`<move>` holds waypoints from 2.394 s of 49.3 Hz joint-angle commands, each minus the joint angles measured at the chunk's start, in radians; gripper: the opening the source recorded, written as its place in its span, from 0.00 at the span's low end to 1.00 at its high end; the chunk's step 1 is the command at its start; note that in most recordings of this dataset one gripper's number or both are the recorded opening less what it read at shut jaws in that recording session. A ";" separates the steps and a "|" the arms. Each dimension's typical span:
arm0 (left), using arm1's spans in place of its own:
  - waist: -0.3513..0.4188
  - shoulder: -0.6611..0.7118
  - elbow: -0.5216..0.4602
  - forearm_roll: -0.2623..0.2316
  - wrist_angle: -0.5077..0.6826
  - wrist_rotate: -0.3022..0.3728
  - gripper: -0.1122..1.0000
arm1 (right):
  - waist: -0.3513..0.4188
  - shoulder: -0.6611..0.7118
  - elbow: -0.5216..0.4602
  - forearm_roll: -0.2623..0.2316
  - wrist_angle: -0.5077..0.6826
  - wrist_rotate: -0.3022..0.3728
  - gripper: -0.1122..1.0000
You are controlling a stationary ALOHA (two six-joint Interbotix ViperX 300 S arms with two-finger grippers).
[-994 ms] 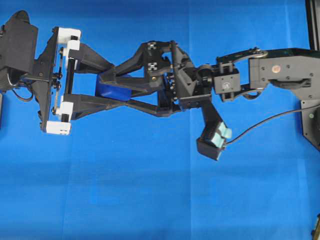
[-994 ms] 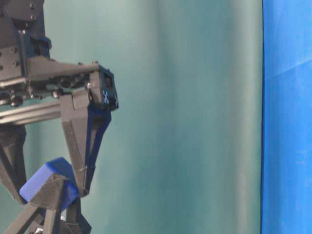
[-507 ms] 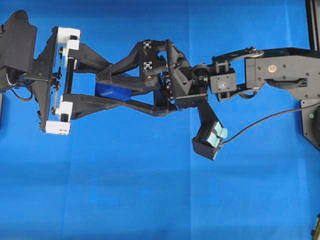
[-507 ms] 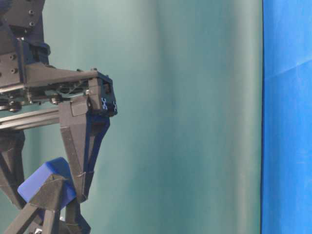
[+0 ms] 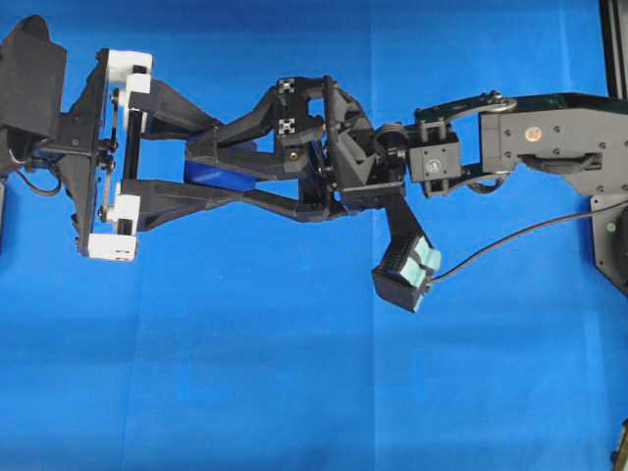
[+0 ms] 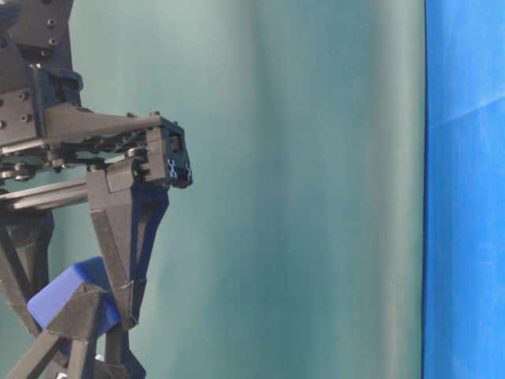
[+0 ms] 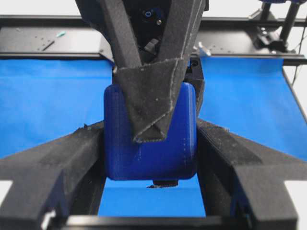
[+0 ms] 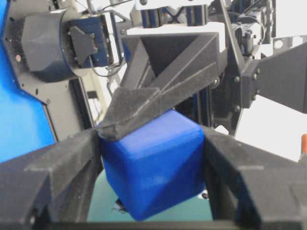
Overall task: Handover the blue block to the right arm after grasping it with the left arm, then place it in the designated position.
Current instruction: 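Close the right gripper on the cube beside the left gripper, then open the left gripper and pull the right gripper back with the cube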
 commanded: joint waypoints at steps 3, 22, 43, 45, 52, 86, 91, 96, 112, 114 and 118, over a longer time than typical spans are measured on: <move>-0.003 -0.017 -0.012 0.002 -0.002 0.003 0.51 | -0.005 -0.015 -0.037 0.006 0.000 0.006 0.59; -0.002 -0.018 -0.012 0.000 -0.011 -0.009 0.56 | -0.005 -0.015 -0.037 0.008 0.006 0.006 0.59; 0.002 -0.041 -0.002 0.000 -0.015 -0.012 0.94 | -0.005 -0.017 -0.035 0.012 0.020 0.009 0.59; 0.005 -0.043 -0.002 0.000 -0.015 -0.012 0.94 | -0.005 -0.018 -0.032 0.014 0.020 0.009 0.59; 0.006 -0.051 0.003 0.000 -0.011 -0.012 0.94 | -0.005 -0.035 -0.014 0.018 0.020 0.026 0.59; 0.008 -0.170 0.069 0.000 -0.003 -0.012 0.94 | -0.003 -0.339 0.259 0.020 0.077 0.067 0.59; 0.008 -0.170 0.069 0.002 -0.002 -0.012 0.94 | -0.003 -0.365 0.276 0.020 0.091 0.081 0.59; 0.008 -0.166 0.066 0.002 -0.002 -0.012 0.94 | 0.000 -0.368 0.279 0.020 0.103 0.083 0.59; 0.015 -0.161 0.064 0.002 -0.002 -0.012 0.94 | 0.005 -0.362 0.273 0.058 0.100 0.152 0.59; 0.015 -0.161 0.064 0.000 -0.002 -0.012 0.94 | 0.006 -0.362 0.273 0.075 0.100 0.184 0.59; 0.017 -0.161 0.064 0.000 -0.002 -0.012 0.94 | 0.006 -0.362 0.272 0.104 0.097 0.267 0.59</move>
